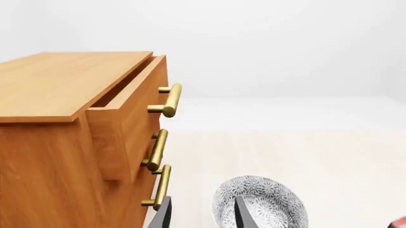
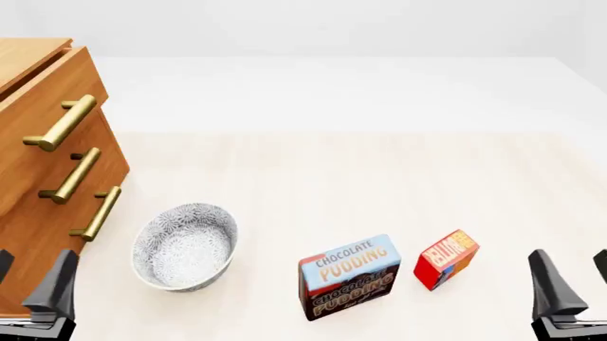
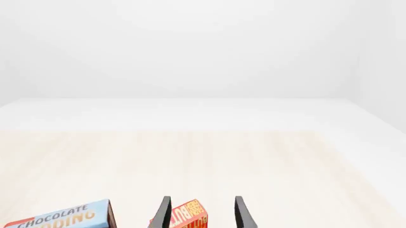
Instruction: Put the butter at the back in the top drawer of the cabinet and close it.
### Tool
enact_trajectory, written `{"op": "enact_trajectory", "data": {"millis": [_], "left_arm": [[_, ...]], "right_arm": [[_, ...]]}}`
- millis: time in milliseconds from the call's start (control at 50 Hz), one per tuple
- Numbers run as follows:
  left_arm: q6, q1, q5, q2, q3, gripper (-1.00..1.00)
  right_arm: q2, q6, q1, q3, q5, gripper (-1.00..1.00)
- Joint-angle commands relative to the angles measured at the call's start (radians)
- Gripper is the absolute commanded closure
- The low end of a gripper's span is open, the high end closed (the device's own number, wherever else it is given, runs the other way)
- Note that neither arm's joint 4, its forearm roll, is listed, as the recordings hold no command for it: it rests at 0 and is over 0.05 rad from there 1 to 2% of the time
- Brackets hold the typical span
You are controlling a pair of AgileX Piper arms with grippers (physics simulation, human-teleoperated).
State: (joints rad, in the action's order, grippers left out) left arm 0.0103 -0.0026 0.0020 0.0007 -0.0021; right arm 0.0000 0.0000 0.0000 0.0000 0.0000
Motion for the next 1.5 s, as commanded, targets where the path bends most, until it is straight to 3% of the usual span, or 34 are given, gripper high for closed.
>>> {"op": "enact_trajectory", "data": {"millis": [20, 260, 340, 460, 480, 500, 520, 660, 780, 1220, 1500], "left_arm": [[0.024, -0.003, 0.007, 0.0, -0.003, -1.0], [0.057, 0.016, 0.028, 0.01, 0.002, -1.0], [0.135, 0.023, 0.05, 0.013, -0.011, -1.0], [0.191, 0.018, 0.03, 0.082, -0.044, -1.0], [0.252, 0.003, 0.034, 0.124, -0.09, -1.0], [0.252, 0.003, 0.033, 0.125, -0.09, -1.0], [0.295, 0.008, 0.046, 0.153, -0.128, -1.0], [0.379, 0.001, 0.027, 0.309, -0.229, -1.0], [0.472, -0.004, 0.052, 0.347, -0.283, -1.0], [0.682, -0.044, 0.048, 0.545, -0.401, -1.0], [0.756, -0.032, 0.069, 0.567, -0.431, -1.0]], "right_arm": [[0.0, 0.0, 0.0, 0.0, 0.0, -1.0], [0.0, 0.0, 0.0, 0.0, 0.0, -1.0], [0.0, 0.0, 0.0, 0.0, 0.0, -1.0], [0.0, 0.0, 0.0, 0.0, 0.0, -1.0], [0.0, 0.0, 0.0, 0.0, 0.0, -1.0], [0.0, 0.0, 0.0, 0.0, 0.0, -1.0], [0.0, 0.0, 0.0, 0.0, 0.0, -1.0], [0.0, 0.0, 0.0, 0.0, 0.0, -1.0], [0.0, 0.0, 0.0, 0.0, 0.0, -1.0], [0.0, 0.0, 0.0, 0.0, 0.0, -1.0], [0.0, 0.0, 0.0, 0.0, 0.0, -1.0]]}}
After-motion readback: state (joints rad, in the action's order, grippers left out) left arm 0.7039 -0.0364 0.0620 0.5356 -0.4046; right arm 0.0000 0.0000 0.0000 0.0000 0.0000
